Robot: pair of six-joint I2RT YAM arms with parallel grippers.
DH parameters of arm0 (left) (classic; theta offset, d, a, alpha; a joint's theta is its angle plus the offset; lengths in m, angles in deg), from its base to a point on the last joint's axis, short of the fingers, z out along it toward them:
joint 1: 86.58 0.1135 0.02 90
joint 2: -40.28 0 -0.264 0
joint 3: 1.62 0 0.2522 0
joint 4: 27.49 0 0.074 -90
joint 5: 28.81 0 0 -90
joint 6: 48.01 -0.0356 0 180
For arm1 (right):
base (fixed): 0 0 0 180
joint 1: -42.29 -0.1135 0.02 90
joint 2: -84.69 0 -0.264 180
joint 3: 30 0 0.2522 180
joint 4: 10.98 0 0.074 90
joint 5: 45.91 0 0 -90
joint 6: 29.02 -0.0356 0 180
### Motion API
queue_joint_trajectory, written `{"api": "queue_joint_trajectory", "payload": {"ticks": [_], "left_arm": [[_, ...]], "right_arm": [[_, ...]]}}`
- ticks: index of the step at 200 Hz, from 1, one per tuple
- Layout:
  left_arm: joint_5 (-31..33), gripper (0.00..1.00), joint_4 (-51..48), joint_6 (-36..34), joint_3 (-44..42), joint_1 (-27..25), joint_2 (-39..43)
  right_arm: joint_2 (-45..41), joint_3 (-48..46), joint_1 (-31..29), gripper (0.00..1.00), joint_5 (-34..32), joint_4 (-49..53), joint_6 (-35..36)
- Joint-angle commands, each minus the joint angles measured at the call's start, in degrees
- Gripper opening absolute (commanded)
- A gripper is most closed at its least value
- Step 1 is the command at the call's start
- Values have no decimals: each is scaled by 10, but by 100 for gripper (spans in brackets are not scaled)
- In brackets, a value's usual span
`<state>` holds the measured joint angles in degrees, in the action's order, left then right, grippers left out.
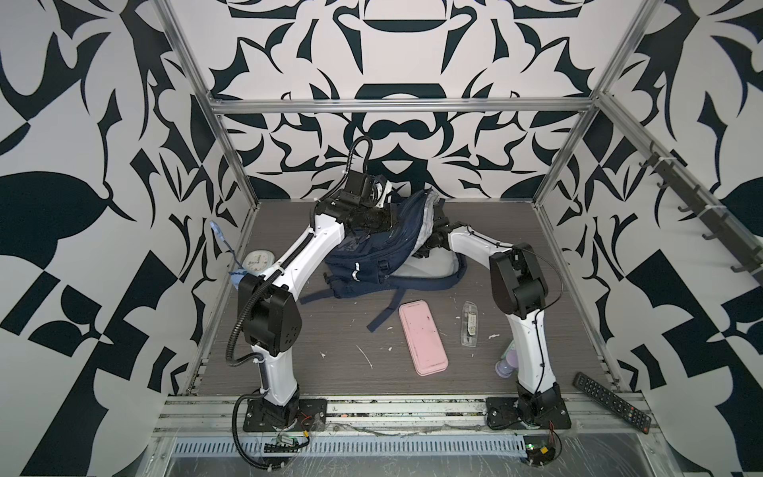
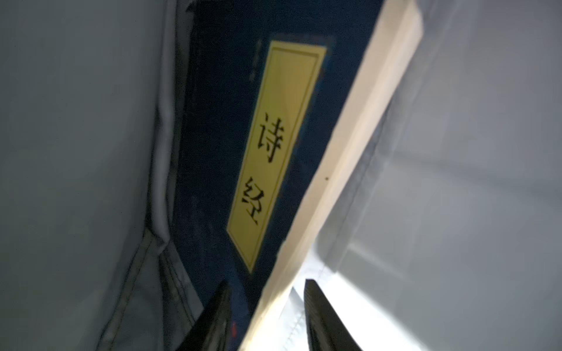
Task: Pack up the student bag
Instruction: 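Release the book and raise the right gripper while the left releases the backpack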
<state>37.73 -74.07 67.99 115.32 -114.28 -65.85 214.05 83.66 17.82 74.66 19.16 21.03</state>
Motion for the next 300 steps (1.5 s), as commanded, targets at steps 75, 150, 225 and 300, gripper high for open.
{"api": "queue_joint_trajectory", "payload": {"ticks": [75, 150, 225, 300], "left_arm": [[-26, 0, 45, 12, -19, 2, 20], [-33, 0, 58, 24, -5, 2, -12], [-42, 0, 57, 26, 40, -30, -82], [-21, 33, 19, 0, 53, -63, -103]], "right_arm": [[-3, -3, -1, 50, 28, -127, -32], [-174, -195, 25, 53, -56, -60, 37], [-435, -418, 37, 51, -161, 6, 96], [-571, -520, -33, 47, -218, 8, 88]]}}
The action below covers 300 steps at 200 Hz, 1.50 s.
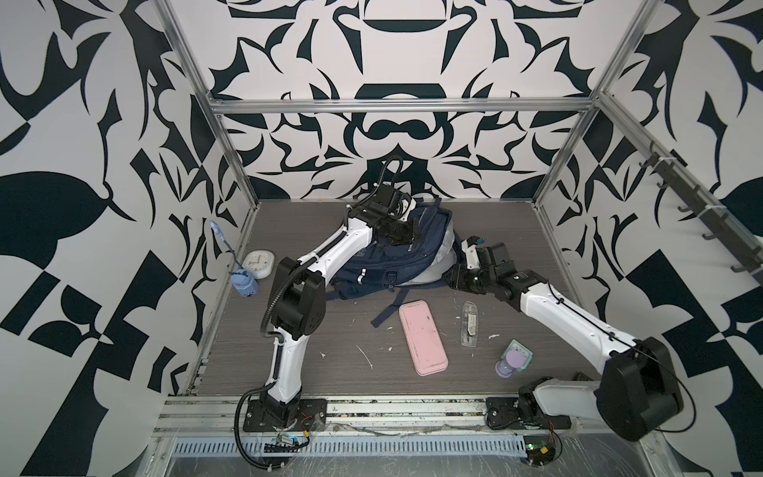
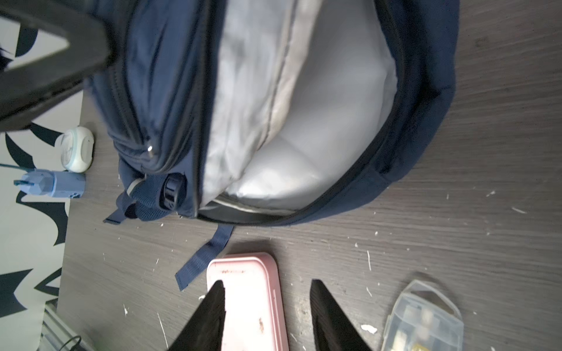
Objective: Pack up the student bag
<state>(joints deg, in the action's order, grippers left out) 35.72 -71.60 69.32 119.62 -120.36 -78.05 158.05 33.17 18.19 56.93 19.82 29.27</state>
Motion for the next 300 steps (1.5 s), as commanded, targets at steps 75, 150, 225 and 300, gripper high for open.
{"api": "queue_joint_trajectory", "payload": {"ticks": [75, 150, 225, 300], "left_arm": [[41, 51, 28, -24, -223, 35, 168], [7, 71, 91, 22, -429, 72, 250], [-15, 70, 189, 107, -545, 110, 279], [-68, 68, 294, 183, -594, 176, 245]], "right_arm": [[108, 42, -176, 46, -96, -48, -10], [211, 122, -237, 47, -130, -46, 1], [245, 145, -260, 49, -150, -33, 1], [249, 146, -261, 49, -182, -31, -20]]}}
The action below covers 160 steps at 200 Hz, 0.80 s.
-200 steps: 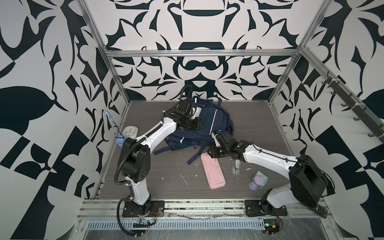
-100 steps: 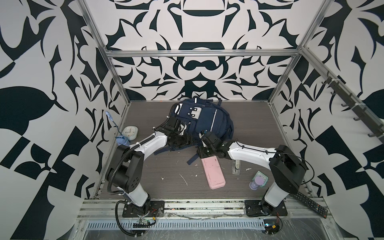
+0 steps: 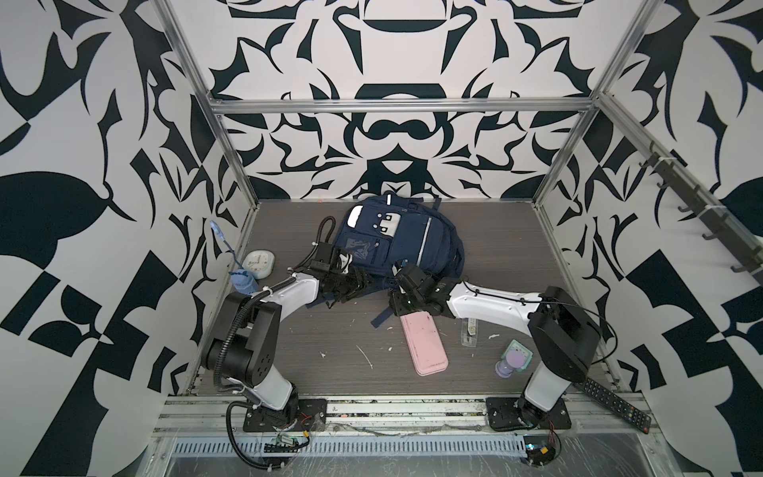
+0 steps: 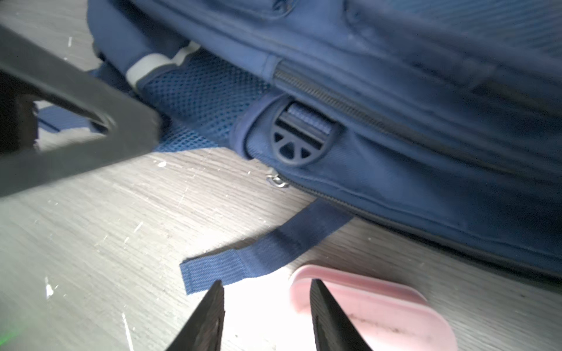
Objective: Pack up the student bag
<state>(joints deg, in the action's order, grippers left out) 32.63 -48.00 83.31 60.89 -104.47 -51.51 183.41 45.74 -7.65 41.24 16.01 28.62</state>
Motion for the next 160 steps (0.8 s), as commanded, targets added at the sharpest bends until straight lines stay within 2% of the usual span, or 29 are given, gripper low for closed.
{"api": "queue_joint_trajectory", "payload": {"ticks": [1, 57, 107, 128, 160], "left_arm": [[-38, 68, 58, 43, -6, 18, -22], [-31, 63, 66, 61, 11, 19, -58], [-41, 35, 66, 54, 27, 19, -62], [-45, 24, 56, 40, 35, 19, -54], [-55, 14, 53, 31, 39, 19, -40]], "right_arm": [[-4, 21, -3, 49, -26, 6, -14], [2, 19, -4, 49, -52, -8, -30], [20, 41, -6, 49, -52, -6, -25], [29, 47, -8, 53, -52, -6, -23], [38, 57, -10, 58, -56, -5, -20]]}}
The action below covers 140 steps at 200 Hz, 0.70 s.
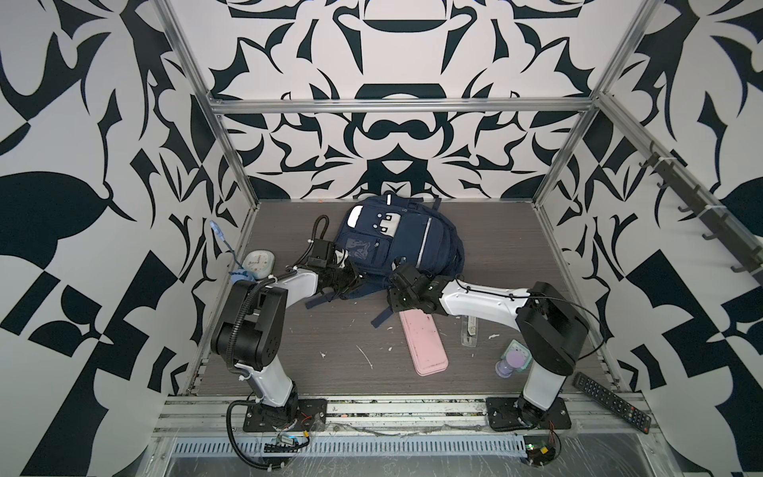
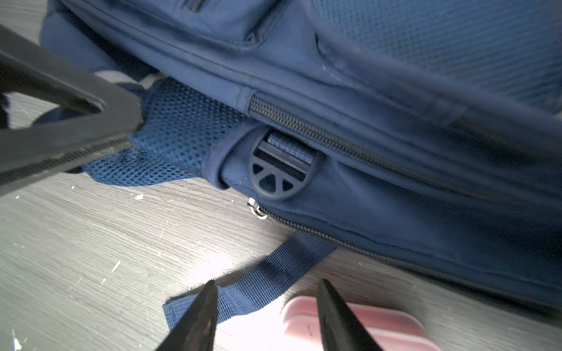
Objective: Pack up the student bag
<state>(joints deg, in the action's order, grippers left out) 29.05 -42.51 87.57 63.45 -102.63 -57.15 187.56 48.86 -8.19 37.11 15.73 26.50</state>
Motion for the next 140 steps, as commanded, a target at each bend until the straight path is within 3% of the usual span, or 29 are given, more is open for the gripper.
{"api": "queue_joint_trajectory", "payload": {"ticks": [1, 36, 106, 140], "left_arm": [[-20, 14, -2, -12, 13, 1, 17], [-32, 9, -11, -21, 23, 0, 25], [-26, 7, -41, -46, 36, -6, 44], [-25, 7, -51, -53, 36, -9, 53]], "right_arm": [[-3, 26, -5, 58, -15, -2, 1], [10, 39, -6, 59, -22, -1, 3], [43, 80, -5, 56, -35, 13, -2], [67, 114, -5, 51, -81, 37, 5]]}}
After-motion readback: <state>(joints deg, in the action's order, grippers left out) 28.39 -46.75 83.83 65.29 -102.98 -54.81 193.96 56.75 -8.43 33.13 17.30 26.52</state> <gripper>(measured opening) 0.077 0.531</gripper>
